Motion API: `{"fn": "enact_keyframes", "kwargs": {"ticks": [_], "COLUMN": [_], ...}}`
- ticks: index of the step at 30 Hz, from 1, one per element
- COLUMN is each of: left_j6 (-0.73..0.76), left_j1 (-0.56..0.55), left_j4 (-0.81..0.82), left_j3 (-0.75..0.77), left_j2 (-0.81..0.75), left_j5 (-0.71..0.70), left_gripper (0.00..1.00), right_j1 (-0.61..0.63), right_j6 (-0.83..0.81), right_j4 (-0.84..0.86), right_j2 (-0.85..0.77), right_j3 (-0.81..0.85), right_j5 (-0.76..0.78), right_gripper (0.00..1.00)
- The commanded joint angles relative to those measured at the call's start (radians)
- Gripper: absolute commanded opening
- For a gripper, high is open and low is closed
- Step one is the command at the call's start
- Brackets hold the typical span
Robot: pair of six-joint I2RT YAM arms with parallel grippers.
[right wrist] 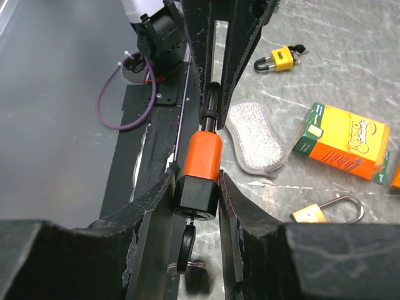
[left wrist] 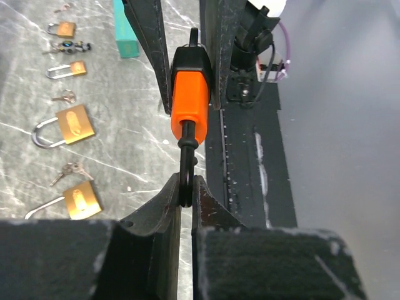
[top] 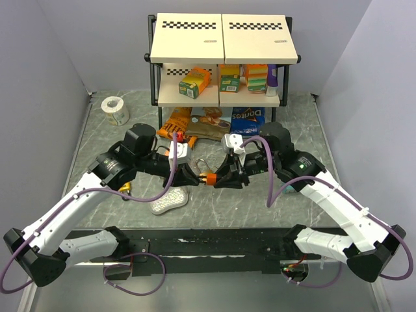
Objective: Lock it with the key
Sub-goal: Lock the lock.
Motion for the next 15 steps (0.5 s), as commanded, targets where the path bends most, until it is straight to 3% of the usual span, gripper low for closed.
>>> {"fn": "enact_keyframes", "kwargs": {"ticks": [1,15], "left_j6": [-0.06,-0.224], "left_j1": [-0.012,-0.074], "left_j4": [0.044,0.299], "left_j3": [0.048,0.032], "left_j2": [0.021,0.045], "left_j5": [0.083,0.045], "left_gripper": [0.01,0.01], "right_j1": [0.023,0.093], "right_j6": [-0.036,0.054], "right_j4": [0.135,0.23], "right_j2": [-0.019,0.056], "right_j3": [0.006,0.003], "right_j5": [0.014,-0.062], "right_gripper": [0.0,0.0]}}
